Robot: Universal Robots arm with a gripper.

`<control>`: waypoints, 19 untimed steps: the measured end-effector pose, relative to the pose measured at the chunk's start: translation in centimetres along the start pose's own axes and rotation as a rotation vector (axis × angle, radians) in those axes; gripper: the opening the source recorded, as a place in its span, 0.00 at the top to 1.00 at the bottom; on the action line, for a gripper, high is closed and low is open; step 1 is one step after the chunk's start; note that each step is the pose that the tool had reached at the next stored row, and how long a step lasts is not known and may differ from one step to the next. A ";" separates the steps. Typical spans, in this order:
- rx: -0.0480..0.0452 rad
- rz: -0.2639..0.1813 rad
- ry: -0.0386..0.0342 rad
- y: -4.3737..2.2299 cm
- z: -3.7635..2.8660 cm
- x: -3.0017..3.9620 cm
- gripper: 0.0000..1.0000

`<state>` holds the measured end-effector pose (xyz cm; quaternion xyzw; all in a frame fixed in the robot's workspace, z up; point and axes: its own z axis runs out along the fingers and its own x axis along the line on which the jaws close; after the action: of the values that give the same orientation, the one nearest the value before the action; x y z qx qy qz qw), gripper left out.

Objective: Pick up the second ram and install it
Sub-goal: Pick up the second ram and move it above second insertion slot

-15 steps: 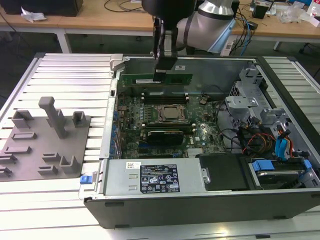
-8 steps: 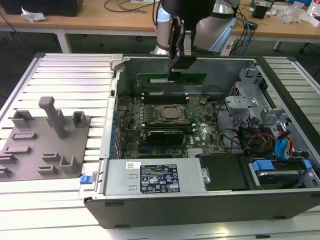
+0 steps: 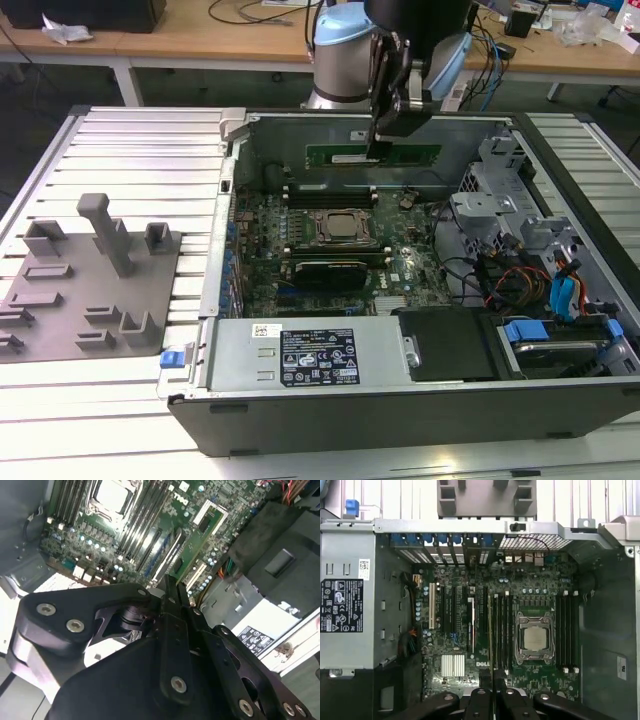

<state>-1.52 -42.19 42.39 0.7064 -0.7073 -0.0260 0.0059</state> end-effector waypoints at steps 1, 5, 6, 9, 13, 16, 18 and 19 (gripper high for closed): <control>-0.0001 0.000 0.0002 -0.07 0.04 -0.18 0.87; -0.0001 0.000 -0.0007 -0.40 0.29 -1.49 0.87; 0.0000 0.000 -0.0006 -0.45 0.33 -1.72 0.87; 0.0000 0.000 -0.0008 -0.69 0.62 -2.42 0.87; -0.0002 0.000 -0.0007 -1.06 1.40 -2.77 0.87; 0.0000 0.000 -0.0007 -1.24 2.01 -2.80 0.87; -0.0001 0.000 -0.0007 -1.30 2.20 -2.81 0.87; -0.0002 0.000 -0.0007 -1.35 2.39 -2.82 0.87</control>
<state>-0.28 -39.31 40.03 0.7064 -0.7073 -0.0263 0.0057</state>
